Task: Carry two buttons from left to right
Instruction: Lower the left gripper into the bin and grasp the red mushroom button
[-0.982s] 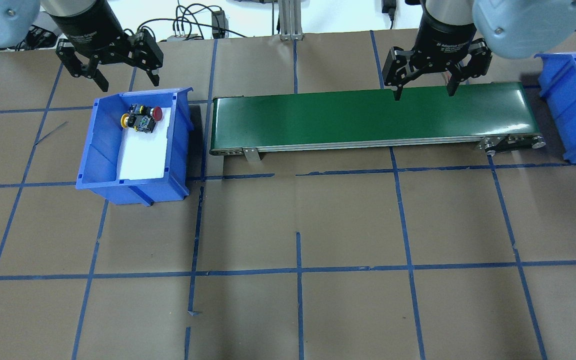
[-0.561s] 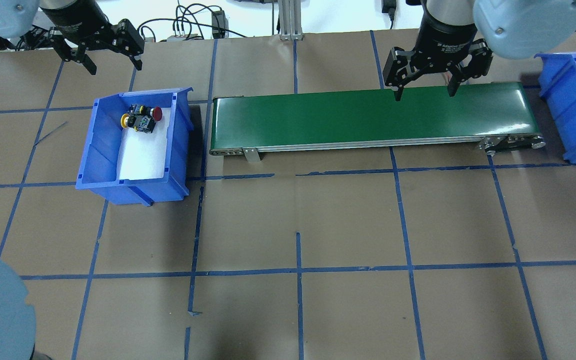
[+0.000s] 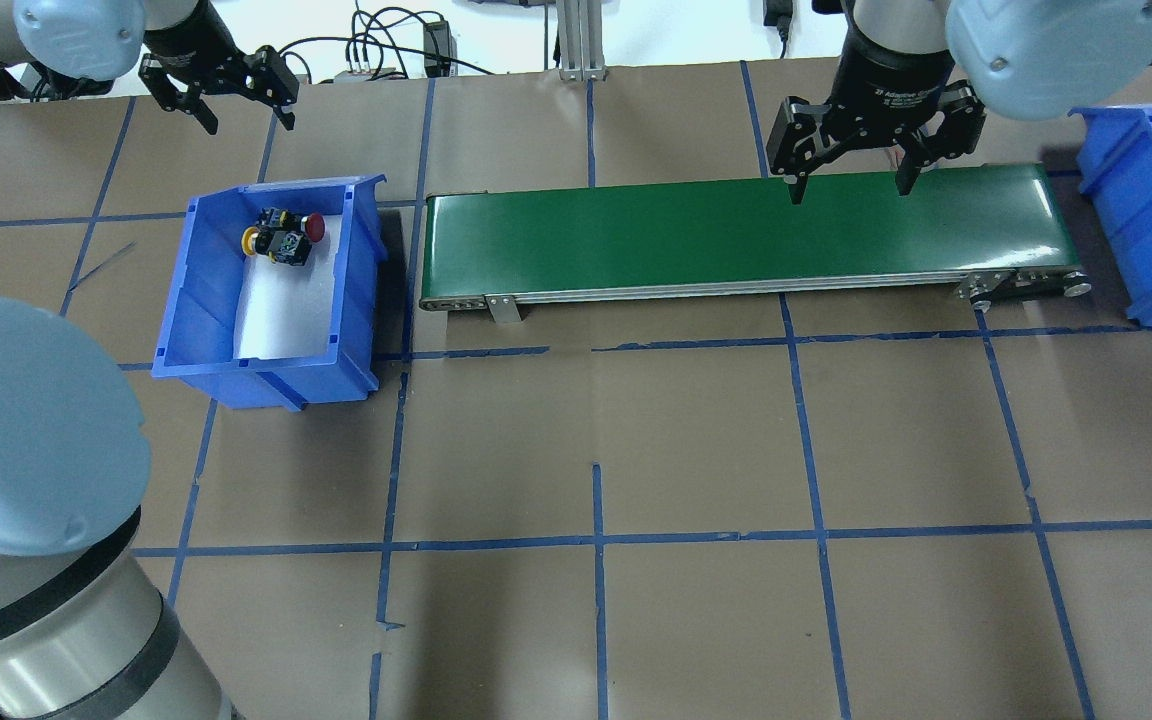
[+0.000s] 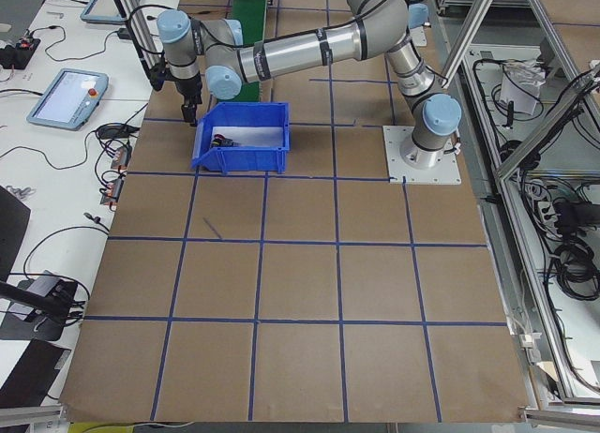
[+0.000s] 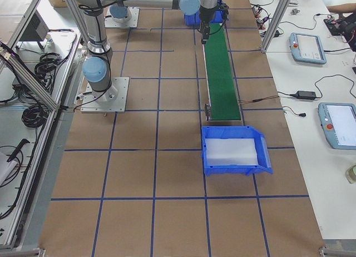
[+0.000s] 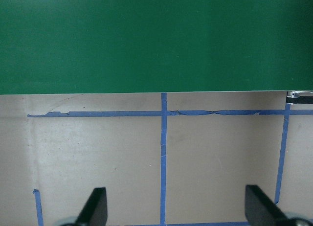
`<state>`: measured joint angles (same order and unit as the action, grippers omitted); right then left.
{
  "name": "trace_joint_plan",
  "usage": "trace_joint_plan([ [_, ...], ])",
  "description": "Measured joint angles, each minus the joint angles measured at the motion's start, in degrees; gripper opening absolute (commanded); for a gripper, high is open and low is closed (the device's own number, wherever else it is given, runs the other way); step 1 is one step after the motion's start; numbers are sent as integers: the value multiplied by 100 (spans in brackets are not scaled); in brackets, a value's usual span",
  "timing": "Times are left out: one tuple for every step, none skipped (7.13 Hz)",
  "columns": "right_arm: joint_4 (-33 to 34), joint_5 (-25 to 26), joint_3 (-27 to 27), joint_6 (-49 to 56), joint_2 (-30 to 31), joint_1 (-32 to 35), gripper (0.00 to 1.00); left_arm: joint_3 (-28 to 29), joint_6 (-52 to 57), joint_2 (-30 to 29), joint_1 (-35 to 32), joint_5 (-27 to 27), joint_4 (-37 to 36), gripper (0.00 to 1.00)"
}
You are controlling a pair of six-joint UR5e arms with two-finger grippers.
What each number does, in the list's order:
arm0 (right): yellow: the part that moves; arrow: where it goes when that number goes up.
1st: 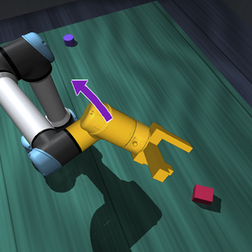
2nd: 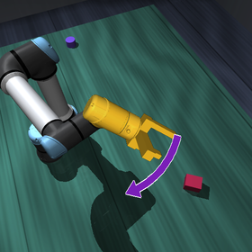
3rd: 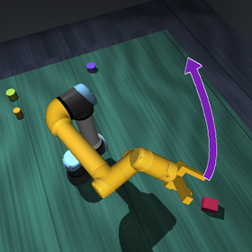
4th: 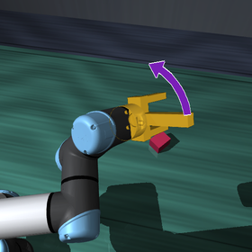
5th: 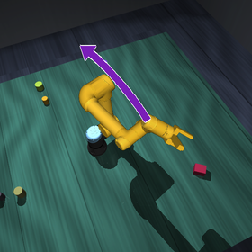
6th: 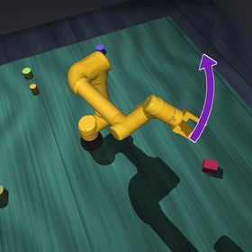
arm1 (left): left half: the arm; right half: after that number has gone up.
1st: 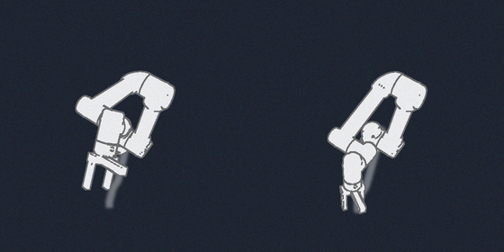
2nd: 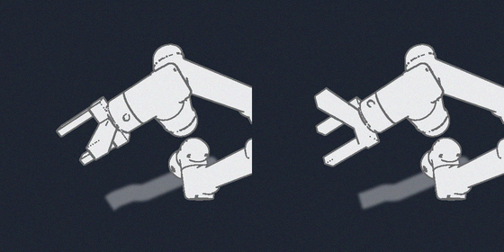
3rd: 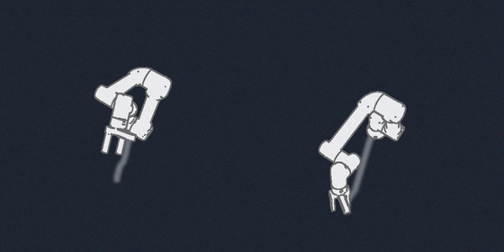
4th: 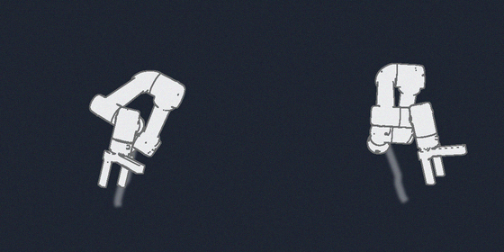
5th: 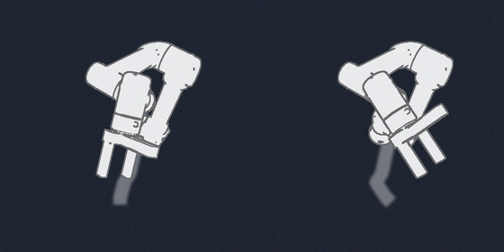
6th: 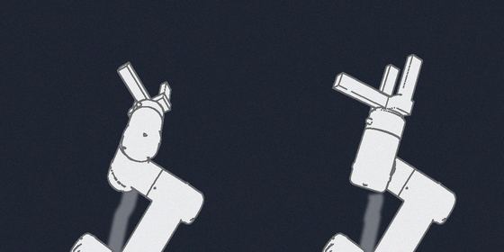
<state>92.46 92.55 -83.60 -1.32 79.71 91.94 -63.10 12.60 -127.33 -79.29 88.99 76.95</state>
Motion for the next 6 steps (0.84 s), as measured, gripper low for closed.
trace_joint_plan([
  [0,0,-6,0,2,0,100,-17,125,-125,-39,-2,-36,100],
  [0,0,-11,0,6,0,100,-114,236,-142,-69,-4,-50,100],
  [0,0,-13,0,10,1,100,-288,371,-94,-81,0,-62,100],
  [-2,0,-15,0,13,5,100,-475,503,-23,-82,9,-87,100],
  [-5,0,-14,0,17,7,100,-617,604,27,-76,16,-132,100],
  [-8,-1,-13,-5,17,8,100,-693,670,29,-66,19,-177,100],
])
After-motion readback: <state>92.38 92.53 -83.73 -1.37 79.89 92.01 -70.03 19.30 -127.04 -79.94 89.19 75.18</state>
